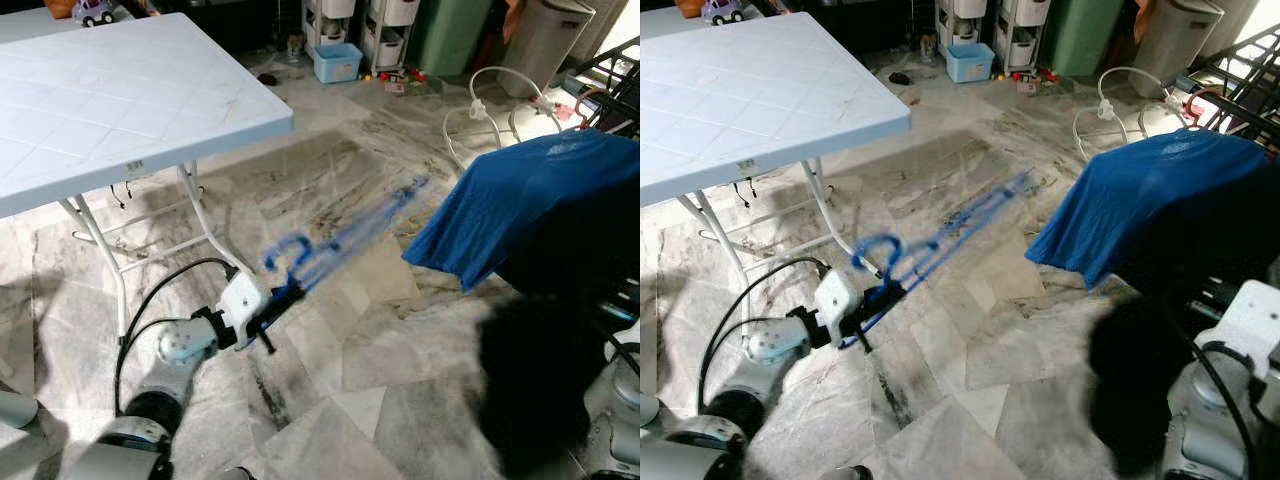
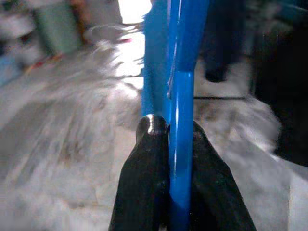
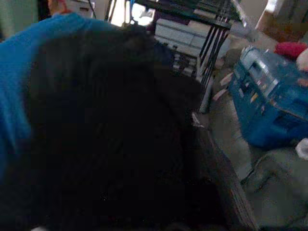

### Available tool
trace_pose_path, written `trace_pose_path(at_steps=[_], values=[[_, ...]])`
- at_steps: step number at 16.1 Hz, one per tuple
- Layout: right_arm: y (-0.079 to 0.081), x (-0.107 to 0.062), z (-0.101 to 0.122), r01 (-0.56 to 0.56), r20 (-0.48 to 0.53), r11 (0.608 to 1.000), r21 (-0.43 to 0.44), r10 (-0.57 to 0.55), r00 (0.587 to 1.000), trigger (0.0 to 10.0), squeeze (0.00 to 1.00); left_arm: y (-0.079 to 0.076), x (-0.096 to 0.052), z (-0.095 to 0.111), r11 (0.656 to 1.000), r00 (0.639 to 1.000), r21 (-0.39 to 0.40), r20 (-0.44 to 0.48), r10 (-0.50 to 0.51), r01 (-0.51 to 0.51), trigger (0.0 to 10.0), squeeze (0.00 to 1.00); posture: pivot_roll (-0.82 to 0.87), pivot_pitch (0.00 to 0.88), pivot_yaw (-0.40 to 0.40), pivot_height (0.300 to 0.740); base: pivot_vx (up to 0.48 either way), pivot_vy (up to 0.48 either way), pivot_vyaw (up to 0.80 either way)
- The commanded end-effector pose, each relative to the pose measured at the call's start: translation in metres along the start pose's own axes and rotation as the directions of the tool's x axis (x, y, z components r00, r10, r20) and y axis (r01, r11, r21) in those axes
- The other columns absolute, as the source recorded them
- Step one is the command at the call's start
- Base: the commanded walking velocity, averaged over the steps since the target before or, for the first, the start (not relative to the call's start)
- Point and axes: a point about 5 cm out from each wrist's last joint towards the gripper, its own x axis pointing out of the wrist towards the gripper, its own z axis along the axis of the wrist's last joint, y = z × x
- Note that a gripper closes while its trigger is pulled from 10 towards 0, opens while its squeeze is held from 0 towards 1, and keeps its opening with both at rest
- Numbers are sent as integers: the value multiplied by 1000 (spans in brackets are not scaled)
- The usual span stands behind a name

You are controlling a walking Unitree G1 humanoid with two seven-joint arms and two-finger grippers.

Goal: Hang hanger

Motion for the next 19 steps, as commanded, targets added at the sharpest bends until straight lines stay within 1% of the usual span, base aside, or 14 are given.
trace_pose_path(at_steps=[1, 2, 3, 4, 5, 7, 8, 10, 11, 12, 13, 16, 18, 19], values=[[2, -4, 1, -25, 9, 999, 20, 25, 1000, 0, 0, 1, 1, -8, 992, 994, -74, -39, 102, -105, 0, 0, 54, 57, -96, 740, 0, 0, 0], [8, -9, 0, -77, 11, 996, 37, 77, 997, 0, 0, -2, 4, -13, 975, 984, -136, -75, 164, -173, 1412, 0, 54, 57, -96, 740, 0, 0, 0], [17, -19, -4, -130, 2, 990, 47, 130, 992, 0, 0, -7, 9, -17, 957, 969, -164, -108, 222, -237, 4510, 0, 57, 47, -96, 740, 0, 0, 0], [25, -29, -3, -197, 18, 978, 63, 196, 980, 0, 0, -9, 14, -18, 943, 949, -138, -140, 283, -302, 9373, 0, 56, 42, -97, 740, 0, 0, 0], [31, -40, 1, -265, 45, 960, 89, 262, 964, 0, 0, -9, 19, -17, 905, 908, -128, -171, 383, -406, 10000, 0, 56, 39, -99, 740, 0, 0, 0], [35, -52, 1, -313, 48, 945, 95, 309, 950, 0, 0, -3, 28, -10, 868, 852, -40, -218, 476, -495, 10000, 0, 65, 28, -119, 740, 0, 0, 0], [37, -55, 1, -328, 49, 939, 105, 324, 945, 0, 0, -1, 32, -4, 877, 855, 38, -206, 475, -478, 10000, 0, 69, 27, -122, 740, 0, 0, 0], [43, -60, 2, -370, 56, 924, 98, 366, 929, 0, 0, 11, 39, 14, 873, 860, 85, -150, 488, -481, 10000, 0, 102, 39, -151, 740, 0, 0, 0], [46, -61, 1, -380, 45, 920, 98, 377, 925, 0, 0, 17, 39, 17, 868, 852, 110, -162, 497, -485, 10000, 0, 112, 39, -159, 740, 0, 0, 0], [52, -64, -1, -399, 34, 911, 103, 398, 917, 0, 0, 23, 35, 19, 873, 860, 133, -156, 486, -470, 10000, 0, 124, 40, -153, 740, 0, 0, 0], [59, -68, 0, -427, 42, 897, 114, 425, 904, 0, 0, 22, 27, 10, 878, 859, 154, -187, 476, -453, 10000, 0, 124, 37, -147, 740, 0, 0, 0], [64, -74, 2, -407, 65, 903, 137, 402, 913, 0, 0, 6, 6, -20, 869, 824, 79, -285, 490, -489, 10000, 0, 117, 20, -95, 740, 0, 0, 0], [60, -75, -1, -355, 69, 919, 174, 348, 935, 0, 0, -14, 1, -35, 926, 882, -9, -306, 358, -379, 10000, 0, 128, 11, -61, 740, 0, 0, 0], [60, -76, -2, -348, 77, 918, 188, 339, 937, 0, 0, -14, -3, -37, 928, 887, -34, -306, 345, -372, 10000, 0, 140, 4, -47, 740, 0, 0, 0]])
